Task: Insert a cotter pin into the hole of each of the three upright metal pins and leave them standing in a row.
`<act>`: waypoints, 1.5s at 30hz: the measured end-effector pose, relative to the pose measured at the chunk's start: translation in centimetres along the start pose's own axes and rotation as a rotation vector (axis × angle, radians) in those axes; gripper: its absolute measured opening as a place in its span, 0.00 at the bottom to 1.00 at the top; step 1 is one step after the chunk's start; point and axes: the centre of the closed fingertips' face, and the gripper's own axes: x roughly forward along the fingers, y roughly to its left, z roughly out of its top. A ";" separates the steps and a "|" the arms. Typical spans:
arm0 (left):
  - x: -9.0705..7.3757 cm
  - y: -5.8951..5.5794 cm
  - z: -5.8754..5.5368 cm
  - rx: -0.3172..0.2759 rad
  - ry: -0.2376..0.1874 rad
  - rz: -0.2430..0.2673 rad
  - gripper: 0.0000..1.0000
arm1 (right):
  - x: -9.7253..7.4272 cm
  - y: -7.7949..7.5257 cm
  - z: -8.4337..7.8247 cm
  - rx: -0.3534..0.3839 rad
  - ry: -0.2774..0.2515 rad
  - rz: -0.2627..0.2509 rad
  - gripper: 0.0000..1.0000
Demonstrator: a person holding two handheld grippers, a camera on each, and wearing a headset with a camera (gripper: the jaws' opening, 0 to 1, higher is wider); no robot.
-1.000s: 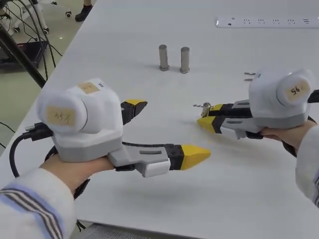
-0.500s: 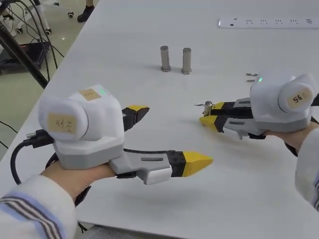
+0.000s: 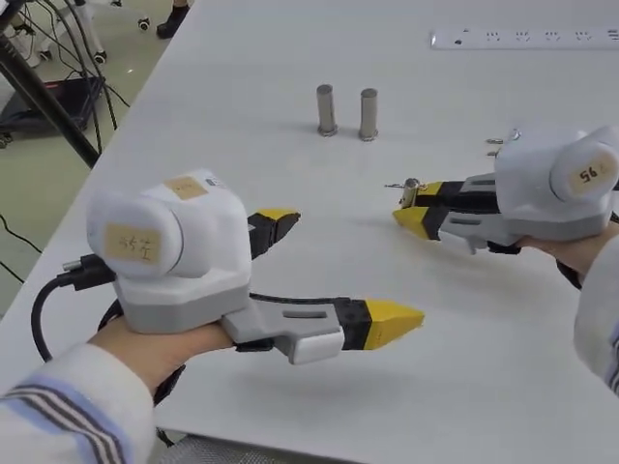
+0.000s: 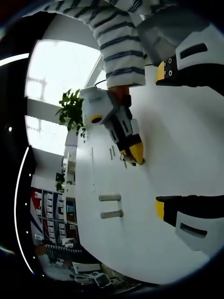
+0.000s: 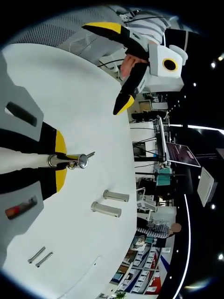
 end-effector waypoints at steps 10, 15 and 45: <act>0.4 -0.3 -0.1 0.003 0.017 -0.010 0.96 | 0.1 0.0 -0.4 -0.004 0.001 0.017 0.04; 0.6 -0.3 0.1 0.002 0.022 -0.012 0.96 | 0.0 0.1 -0.3 -0.003 -0.012 0.030 0.04; -0.2 -0.4 1.5 0.000 -0.036 0.001 0.95 | -4.1 1.6 1.7 0.121 -0.040 0.007 0.32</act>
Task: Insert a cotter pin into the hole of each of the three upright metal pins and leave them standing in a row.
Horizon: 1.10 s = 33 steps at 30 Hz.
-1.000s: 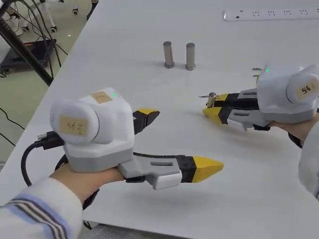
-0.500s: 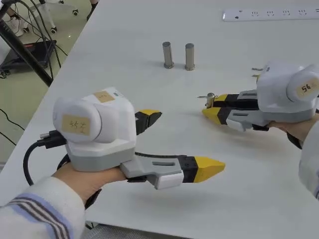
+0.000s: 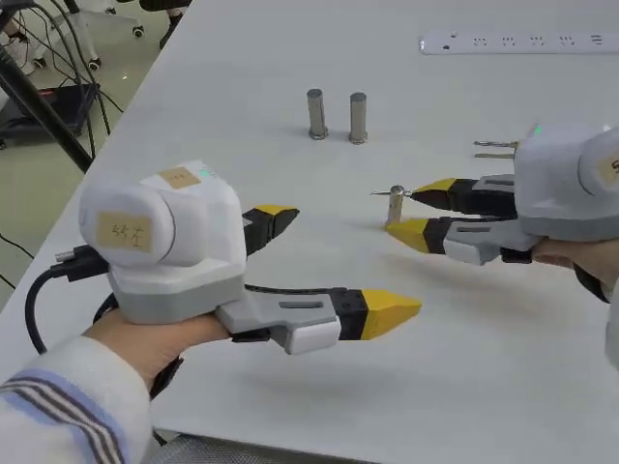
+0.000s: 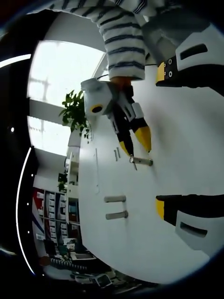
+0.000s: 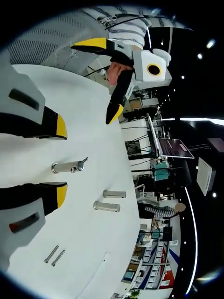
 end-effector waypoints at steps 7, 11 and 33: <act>-0.6 0.3 0.3 -0.005 -0.029 0.008 0.95 | -3.9 0.9 1.5 0.031 -0.038 -0.036 0.45; -0.9 0.5 0.0 -0.017 -0.030 0.014 0.95 | -6.0 1.0 2.1 0.072 -0.065 -0.072 0.48; -2.1 3.2 1.7 -0.046 -0.065 0.061 0.94 | -12.4 -0.2 -0.8 0.277 -0.017 -0.343 0.97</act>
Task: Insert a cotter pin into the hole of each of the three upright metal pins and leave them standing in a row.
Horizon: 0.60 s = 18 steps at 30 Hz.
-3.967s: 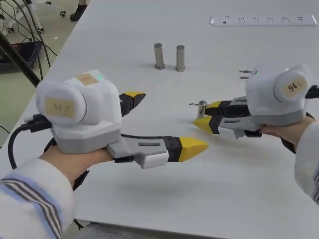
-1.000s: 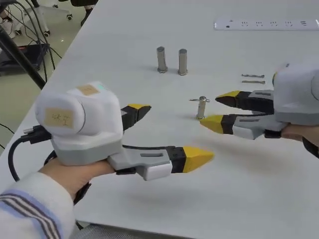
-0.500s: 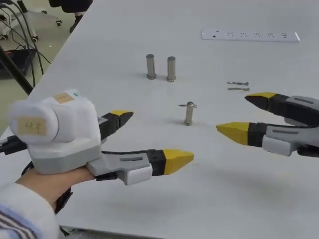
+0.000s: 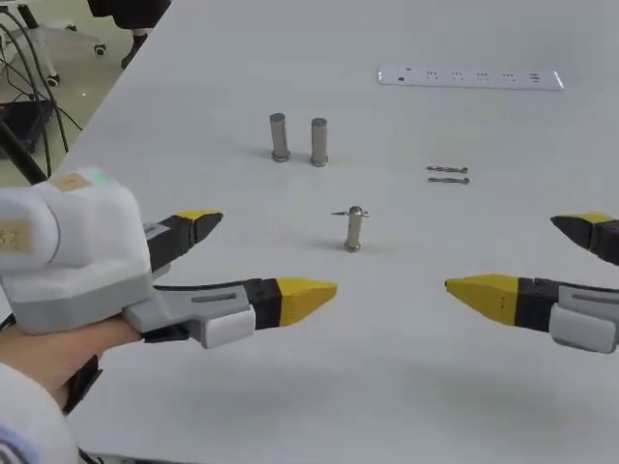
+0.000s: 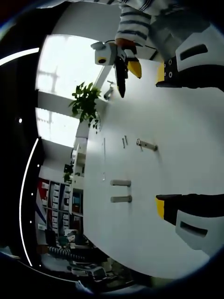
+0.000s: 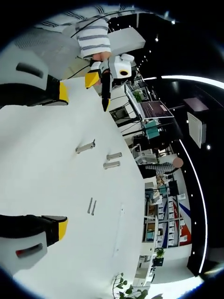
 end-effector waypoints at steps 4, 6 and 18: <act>0.5 0.5 0.0 0.025 0.029 -0.010 0.93 | -0.5 -1.0 -0.8 0.104 -0.006 -0.066 0.98; 0.8 0.9 -0.1 0.046 0.054 -0.010 0.92 | -0.9 -1.2 -1.0 0.160 -0.018 -0.083 0.98; 2.7 4.6 4.0 0.067 0.001 0.014 0.90 | -2.9 -1.9 -2.1 0.231 -0.040 -0.142 0.98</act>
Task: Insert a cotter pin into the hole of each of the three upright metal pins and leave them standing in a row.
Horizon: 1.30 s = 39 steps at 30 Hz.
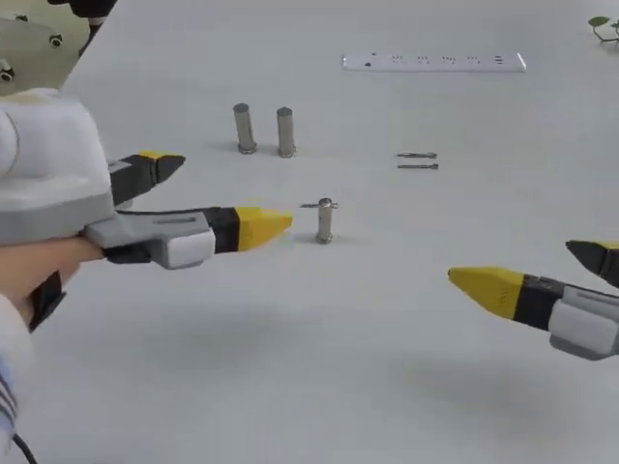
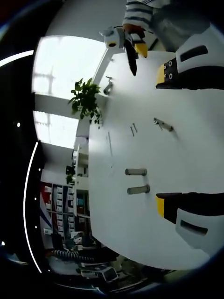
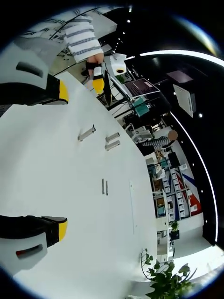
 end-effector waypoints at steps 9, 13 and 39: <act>1.9 4.6 1.1 0.042 0.049 0.095 0.86 | -0.9 -0.7 -0.3 0.053 -0.008 -0.026 0.97; 3.1 5.5 1.2 0.037 0.055 0.100 0.82 | -1.2 -1.1 -0.3 0.068 -0.005 -0.035 0.96; 9.7 10.9 -0.8 0.125 0.147 0.175 0.47 | -0.4 -0.6 -1.0 0.044 0.045 -0.026 0.93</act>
